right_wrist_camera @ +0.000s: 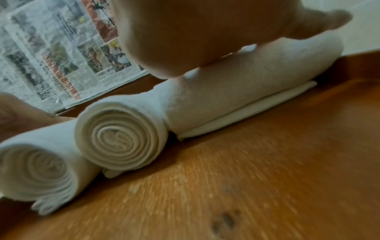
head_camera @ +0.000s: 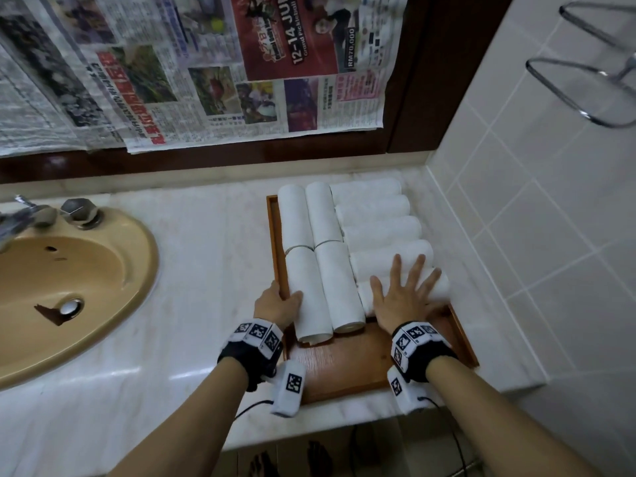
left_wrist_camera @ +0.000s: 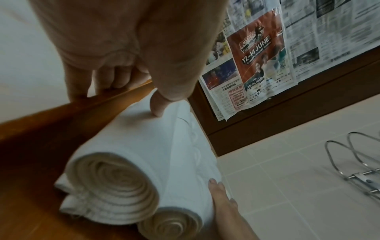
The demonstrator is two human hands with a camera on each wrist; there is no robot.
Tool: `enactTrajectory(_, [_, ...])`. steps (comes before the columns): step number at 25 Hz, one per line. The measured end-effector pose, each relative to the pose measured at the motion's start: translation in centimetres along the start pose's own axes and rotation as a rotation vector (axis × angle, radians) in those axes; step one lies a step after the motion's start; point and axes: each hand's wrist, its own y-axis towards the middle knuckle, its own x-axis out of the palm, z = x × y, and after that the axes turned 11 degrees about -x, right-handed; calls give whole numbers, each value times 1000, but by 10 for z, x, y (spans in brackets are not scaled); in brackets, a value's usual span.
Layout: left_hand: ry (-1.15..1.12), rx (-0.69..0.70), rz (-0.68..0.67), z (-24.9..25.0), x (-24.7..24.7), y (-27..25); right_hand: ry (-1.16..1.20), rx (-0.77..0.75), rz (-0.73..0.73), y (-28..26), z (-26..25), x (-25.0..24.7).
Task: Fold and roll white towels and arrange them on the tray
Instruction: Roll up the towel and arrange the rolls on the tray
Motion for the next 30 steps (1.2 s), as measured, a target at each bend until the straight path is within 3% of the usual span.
enactTrajectory(4, [7,1,22,10,8,-3,70,-3,-2,3,8,-1])
enactTrajectory(21, [-57,9,-113,113,82,50,144,4,-149,114,97,-54])
enactTrajectory(30, [-78,-61,-176,125,85,62,157,8,-168,116,99,-62])
